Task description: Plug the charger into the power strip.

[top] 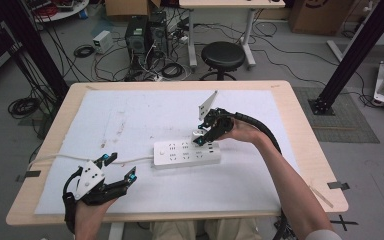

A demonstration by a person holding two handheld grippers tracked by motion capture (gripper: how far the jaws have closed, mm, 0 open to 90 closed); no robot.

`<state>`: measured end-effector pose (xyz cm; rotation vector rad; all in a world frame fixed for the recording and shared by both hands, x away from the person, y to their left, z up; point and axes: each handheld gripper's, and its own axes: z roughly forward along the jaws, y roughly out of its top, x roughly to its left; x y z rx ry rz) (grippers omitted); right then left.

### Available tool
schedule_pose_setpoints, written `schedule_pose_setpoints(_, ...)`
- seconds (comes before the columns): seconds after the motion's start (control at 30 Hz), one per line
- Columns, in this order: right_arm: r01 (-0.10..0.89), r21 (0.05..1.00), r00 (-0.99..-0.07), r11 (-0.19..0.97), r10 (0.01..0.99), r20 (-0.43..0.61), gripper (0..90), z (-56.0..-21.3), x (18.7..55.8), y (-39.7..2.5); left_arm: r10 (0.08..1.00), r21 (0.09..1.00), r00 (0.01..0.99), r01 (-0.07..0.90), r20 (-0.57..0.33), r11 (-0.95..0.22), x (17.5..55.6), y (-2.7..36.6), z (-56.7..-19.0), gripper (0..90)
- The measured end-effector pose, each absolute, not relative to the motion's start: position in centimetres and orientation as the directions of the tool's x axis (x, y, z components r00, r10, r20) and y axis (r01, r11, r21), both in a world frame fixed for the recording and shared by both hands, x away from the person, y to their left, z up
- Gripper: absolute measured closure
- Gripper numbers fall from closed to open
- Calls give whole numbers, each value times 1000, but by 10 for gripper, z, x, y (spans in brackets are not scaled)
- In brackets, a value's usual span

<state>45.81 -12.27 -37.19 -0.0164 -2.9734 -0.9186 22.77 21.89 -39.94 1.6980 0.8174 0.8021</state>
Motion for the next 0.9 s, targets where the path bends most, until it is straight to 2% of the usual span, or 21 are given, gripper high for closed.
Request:
schedule_pose_setpoints(0.23, -8, 549, -1000, 836, -21, 16, 632, -374, 459, -122, 831, 963, 543, 140, 120, -230, 227, 219, -400, 272)
schedule_pose_setpoints(0.33, -63, 503, -998, 862, -59, -23, 632, -371, 460, -116, 835, 962, 538, 146, 119, -231, 225, 221, -401, 272)
schedule_pose_setpoints(0.47, -61, 504, -997, 862, -73, 4, 632, -373, 461, -113, 839, 963, 533, 151, 111, -224, 223, 222, -402, 272)
schedule_pose_setpoints(0.9, -73, 504, -996, 860, -88, 4, 635, -379, 461, -111, 835, 961, 540, 156, 111, -228, 222, 220, -404, 272)
